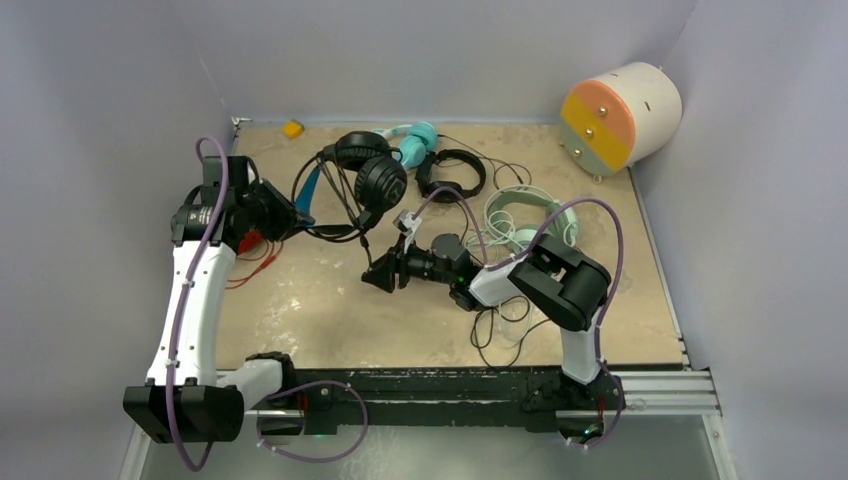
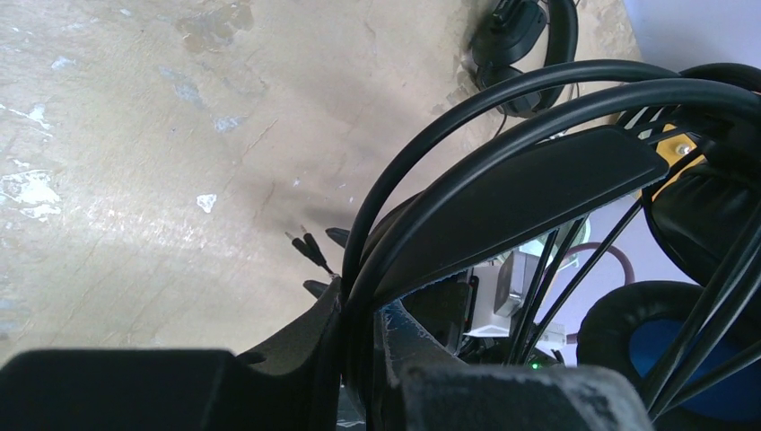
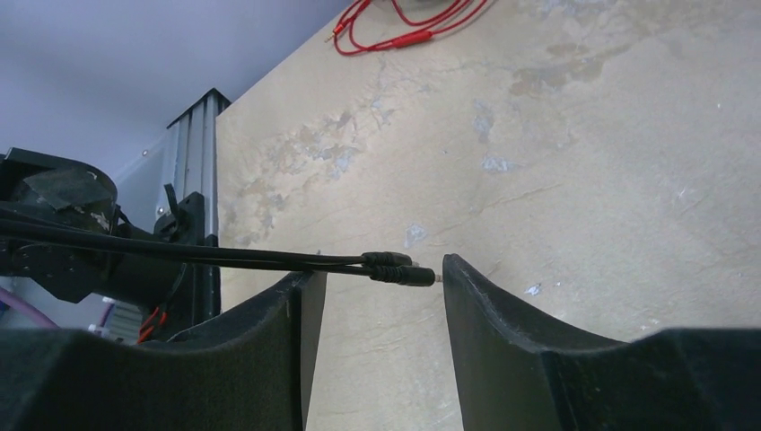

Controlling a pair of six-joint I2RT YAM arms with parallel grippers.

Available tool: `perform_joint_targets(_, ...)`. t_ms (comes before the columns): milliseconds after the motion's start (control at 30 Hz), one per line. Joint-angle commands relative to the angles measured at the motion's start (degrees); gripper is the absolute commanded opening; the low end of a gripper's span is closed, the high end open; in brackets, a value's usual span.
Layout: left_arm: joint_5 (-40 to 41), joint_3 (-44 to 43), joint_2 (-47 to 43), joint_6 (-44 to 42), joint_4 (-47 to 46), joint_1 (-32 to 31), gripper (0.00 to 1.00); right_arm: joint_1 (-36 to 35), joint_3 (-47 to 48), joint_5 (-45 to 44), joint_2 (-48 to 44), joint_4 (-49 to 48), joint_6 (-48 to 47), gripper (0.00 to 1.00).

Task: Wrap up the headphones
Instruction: Wrap the headphones cable around the headphones.

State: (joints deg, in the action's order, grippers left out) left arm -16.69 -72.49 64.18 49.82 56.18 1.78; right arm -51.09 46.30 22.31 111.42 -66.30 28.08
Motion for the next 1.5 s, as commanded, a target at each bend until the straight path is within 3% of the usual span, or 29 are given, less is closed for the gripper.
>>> perform_joint_targets(0, -2.4, -0.8, -1.6, 0.0, -2.8, -0.3, 0.0, -0.2, -0.8, 0.0, -0.9, -6.3, -2.9, 0.53)
perform_joint_targets(133, -2.0, -0.4, -1.5, 0.1, -3.0, -0.3, 0.0, -0.2, -3.3, -0.5, -2.0, -5.2, -1.7, 0.57)
perform_joint_targets(467, -1.7, -0.2, -1.5, -0.4, -6.0, -0.2, 0.0, 0.1, -13.7, -4.3, -6.9, -2.6, 19.6, 0.62)
perform_joint_targets(667, -3.6, 4.1, -1.9, -2.3, -14.5, -0.3, 0.0, 1.2, -12.2, -1.2, -8.7, 8.6, 40.5, 0.68)
perform_joint_targets(900, -5.2, 6.4, -1.7, -3.1, -21.9, -0.3, 0.0, 1.5, -15.9, -2.6, -7.5, -1.4, 68.7, 0.73)
perform_joint_targets(1067, -5.9, 6.2, -1.7, -3.4, -23.7, -0.3, 0.0, 1.1, -14.2, -6.2, -10.2, 5.0, 82.5, 0.81)
perform_joint_targets(1200, -6.2, 6.5, -2.4, -3.6, -25.0, -0.3, 0.0, 0.9, -11.5, -7.4, -14.8, 15.3, 87.8, 0.9)
perform_joint_targets(1367, -6.9, 8.1, -3.3, -3.0, -27.5, -0.3, 0.0, 0.9, -10.7, -9.6, -14.9, 11.4, 94.7, 0.92)
perform_joint_targets(1467, -7.6, 9.2, -3.3, -2.5, -28.8, -0.3, 0.0, 0.6, -6.7, -8.5, -14.9, 15.8, 94.2, 0.92)
